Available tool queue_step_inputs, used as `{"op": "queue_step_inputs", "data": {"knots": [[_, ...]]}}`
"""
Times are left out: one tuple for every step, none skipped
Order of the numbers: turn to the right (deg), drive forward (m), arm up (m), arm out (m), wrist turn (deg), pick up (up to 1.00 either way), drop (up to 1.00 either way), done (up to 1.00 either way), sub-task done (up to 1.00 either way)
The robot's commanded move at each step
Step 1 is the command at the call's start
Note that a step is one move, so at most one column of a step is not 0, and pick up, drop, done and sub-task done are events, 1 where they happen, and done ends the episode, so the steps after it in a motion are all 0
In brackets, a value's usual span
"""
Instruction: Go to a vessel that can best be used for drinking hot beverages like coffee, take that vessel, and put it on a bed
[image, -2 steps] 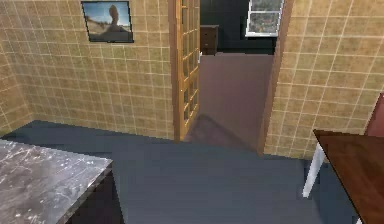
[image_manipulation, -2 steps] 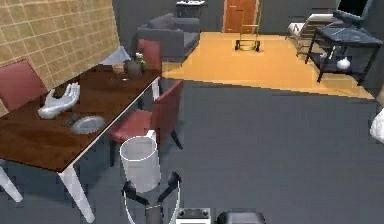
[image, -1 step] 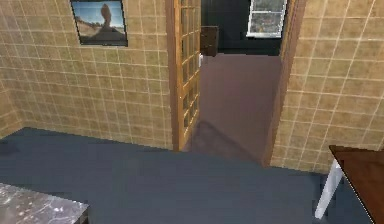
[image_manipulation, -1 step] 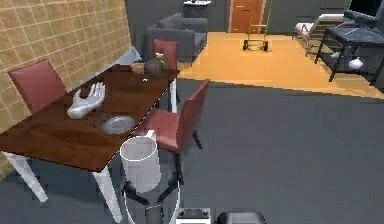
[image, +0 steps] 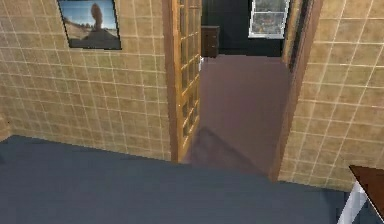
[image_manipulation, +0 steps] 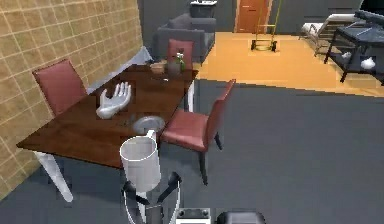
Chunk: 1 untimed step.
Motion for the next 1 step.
{"op": "queue_step_inputs", "data": {"knots": [[9.0, 0.00, 0.00, 0.00, 0.0, 0.00, 0.00, 0.00, 0.00]]}}
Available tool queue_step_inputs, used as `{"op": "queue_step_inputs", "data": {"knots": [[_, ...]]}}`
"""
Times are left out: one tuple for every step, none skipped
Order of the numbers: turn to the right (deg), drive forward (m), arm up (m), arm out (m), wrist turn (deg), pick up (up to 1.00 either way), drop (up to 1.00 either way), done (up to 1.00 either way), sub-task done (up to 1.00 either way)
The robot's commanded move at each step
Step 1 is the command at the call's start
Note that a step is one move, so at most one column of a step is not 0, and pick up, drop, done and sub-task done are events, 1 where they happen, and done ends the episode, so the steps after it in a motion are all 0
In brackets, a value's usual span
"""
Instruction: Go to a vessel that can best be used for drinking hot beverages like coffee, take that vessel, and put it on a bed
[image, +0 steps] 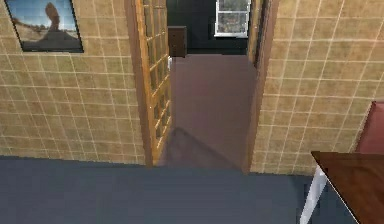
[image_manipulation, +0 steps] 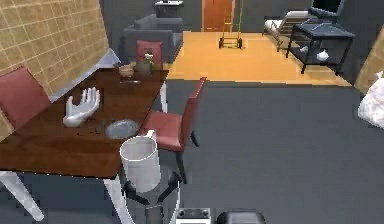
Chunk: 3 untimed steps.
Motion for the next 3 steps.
{"op": "queue_step_inputs", "data": {"knots": [[0.0, 1.00, 0.00, 0.00, 0.0, 0.00, 0.00, 0.00, 0.00], [3.0, 0.00, 0.00, 0.00, 0.0, 0.00, 0.00, 0.00, 0.00], [0.0, 1.00, 0.00, 0.00, 0.0, 0.00, 0.00, 0.00, 0.00]]}}
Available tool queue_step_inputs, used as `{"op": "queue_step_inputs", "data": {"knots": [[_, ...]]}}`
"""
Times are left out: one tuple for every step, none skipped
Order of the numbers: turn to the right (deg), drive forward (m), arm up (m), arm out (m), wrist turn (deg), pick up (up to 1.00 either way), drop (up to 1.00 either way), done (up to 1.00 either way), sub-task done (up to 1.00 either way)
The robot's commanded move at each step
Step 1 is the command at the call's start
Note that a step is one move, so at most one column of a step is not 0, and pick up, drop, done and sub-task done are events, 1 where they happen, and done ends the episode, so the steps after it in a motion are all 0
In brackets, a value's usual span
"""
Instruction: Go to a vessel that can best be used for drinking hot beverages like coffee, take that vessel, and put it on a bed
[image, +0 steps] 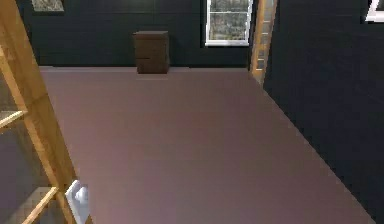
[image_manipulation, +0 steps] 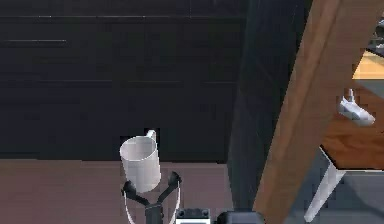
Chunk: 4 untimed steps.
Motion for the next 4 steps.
{"op": "queue_step_inputs", "data": {"knots": [[0.0, 0.65, 0.00, 0.00, 0.0, 0.00, 0.00, 0.00, 0.00], [-36.0, 0.00, 0.00, 0.00, 0.0, 0.00, 0.00, 0.00, 0.00], [0.0, 0.25, 0.00, 0.00, 0.0, 0.00, 0.00, 0.00, 0.00], [-9.0, 0.00, 0.00, 0.00, 0.0, 0.00, 0.00, 0.00, 0.00]]}}
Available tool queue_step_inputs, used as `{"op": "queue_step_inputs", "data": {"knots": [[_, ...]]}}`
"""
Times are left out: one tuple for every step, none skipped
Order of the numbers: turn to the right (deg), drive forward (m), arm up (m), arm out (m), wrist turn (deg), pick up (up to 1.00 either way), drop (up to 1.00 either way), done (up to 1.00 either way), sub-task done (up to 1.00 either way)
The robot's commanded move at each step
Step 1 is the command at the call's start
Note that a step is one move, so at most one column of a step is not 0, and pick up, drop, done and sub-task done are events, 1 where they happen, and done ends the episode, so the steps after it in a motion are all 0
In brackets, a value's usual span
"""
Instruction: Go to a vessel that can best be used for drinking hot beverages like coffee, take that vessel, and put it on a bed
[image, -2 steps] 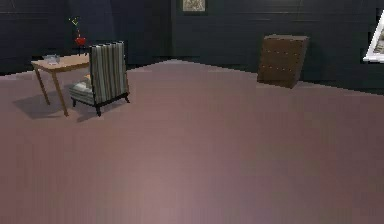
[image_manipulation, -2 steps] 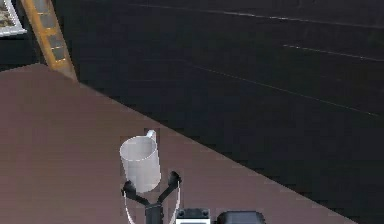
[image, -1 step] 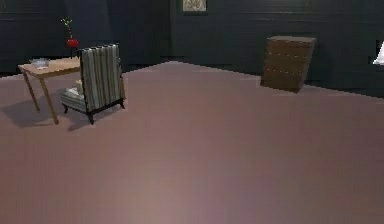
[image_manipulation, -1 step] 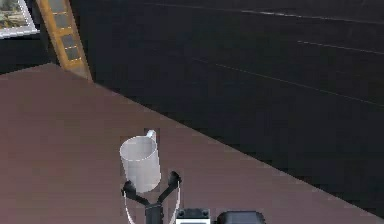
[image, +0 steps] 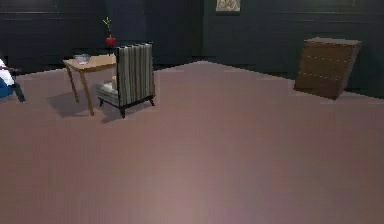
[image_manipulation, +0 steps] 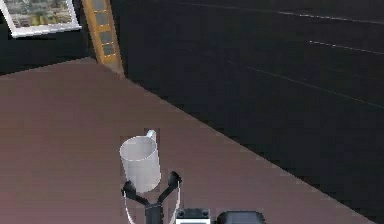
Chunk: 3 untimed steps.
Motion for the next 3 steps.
{"op": "queue_step_inputs", "data": {"knots": [[0.0, 1.00, 0.00, 0.00, 0.0, 0.00, 0.00, 0.00, 0.00], [0.0, 1.00, 0.00, 0.00, 0.0, 0.00, 0.00, 0.00, 0.00], [-3.0, 0.00, 0.00, 0.00, 0.0, 0.00, 0.00, 0.00, 0.00]]}}
